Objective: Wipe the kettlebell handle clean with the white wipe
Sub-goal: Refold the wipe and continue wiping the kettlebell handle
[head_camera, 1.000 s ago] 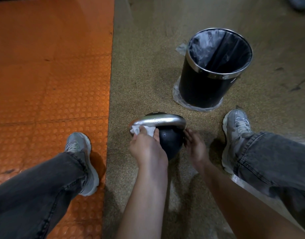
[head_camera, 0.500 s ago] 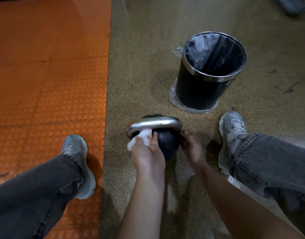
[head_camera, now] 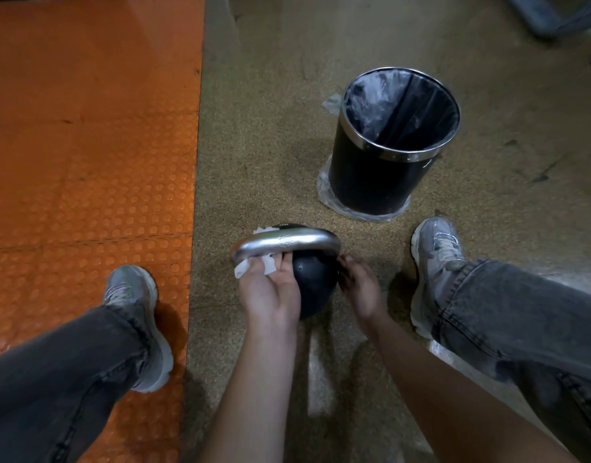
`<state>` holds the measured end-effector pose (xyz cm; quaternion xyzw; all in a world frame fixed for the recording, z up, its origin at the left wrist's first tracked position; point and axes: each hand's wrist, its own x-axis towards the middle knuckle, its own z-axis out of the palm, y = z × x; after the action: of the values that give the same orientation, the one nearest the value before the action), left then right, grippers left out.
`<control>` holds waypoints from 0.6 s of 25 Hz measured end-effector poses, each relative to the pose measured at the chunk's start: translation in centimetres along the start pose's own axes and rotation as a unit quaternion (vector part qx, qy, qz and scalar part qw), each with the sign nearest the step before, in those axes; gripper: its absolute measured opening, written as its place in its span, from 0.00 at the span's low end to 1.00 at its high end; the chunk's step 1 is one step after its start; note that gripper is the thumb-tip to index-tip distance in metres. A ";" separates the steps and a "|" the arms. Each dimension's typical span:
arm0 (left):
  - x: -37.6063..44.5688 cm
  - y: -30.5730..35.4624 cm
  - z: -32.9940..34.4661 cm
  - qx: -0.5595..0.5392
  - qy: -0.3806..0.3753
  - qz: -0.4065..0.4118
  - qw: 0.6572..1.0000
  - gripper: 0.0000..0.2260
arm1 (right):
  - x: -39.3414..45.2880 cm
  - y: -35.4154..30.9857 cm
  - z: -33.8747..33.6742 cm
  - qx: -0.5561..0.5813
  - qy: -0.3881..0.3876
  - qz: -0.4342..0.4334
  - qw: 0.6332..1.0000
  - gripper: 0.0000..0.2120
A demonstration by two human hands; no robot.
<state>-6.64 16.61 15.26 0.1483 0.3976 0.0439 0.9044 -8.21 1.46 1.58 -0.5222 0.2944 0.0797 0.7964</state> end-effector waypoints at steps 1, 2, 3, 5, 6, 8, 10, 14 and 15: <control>-0.2 0.0 -0.1 0.000 0.001 -0.001 1.000 0.16 | 0.0 0.0 0.1 0.002 0.001 0.004 1.000 0.16; -1.0 -0.3 -0.5 0.014 0.004 -0.006 1.000 0.15 | 0.1 0.0 0.0 0.007 0.003 0.003 1.000 0.16; -1.7 -0.5 -0.9 0.030 0.006 -0.008 1.000 0.14 | 0.2 0.2 0.0 0.011 0.003 0.001 1.000 0.16; -1.5 -0.6 -1.1 0.044 0.002 -0.010 0.999 0.14 | 0.4 0.3 0.0 0.011 0.000 -0.003 1.000 0.16; -0.7 -0.4 -0.9 0.024 -0.002 -0.010 1.000 0.15 | 0.3 0.2 0.0 0.008 0.003 -0.002 1.000 0.15; -0.1 -0.1 -0.5 -0.006 0.003 -0.011 1.000 0.16 | 0.0 -0.1 0.2 0.009 0.004 0.001 1.000 0.15; -1.3 -0.4 -1.1 0.018 0.020 -0.008 1.000 0.15 | 0.1 0.0 0.1 0.014 0.003 0.001 1.000 0.15; -0.4 0.1 -0.9 0.003 0.021 -0.005 1.000 0.15 | 0.3 0.2 -0.2 0.009 -0.001 0.002 1.000 0.16; -0.1 0.2 -0.7 -0.006 0.023 -0.004 1.000 0.15 | 0.2 0.1 -0.1 0.005 -0.003 0.005 1.000 0.17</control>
<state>-7.21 16.96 15.02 0.1402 0.4184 0.0457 0.8962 -8.15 1.37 1.32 -0.5163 0.2946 0.0838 0.7997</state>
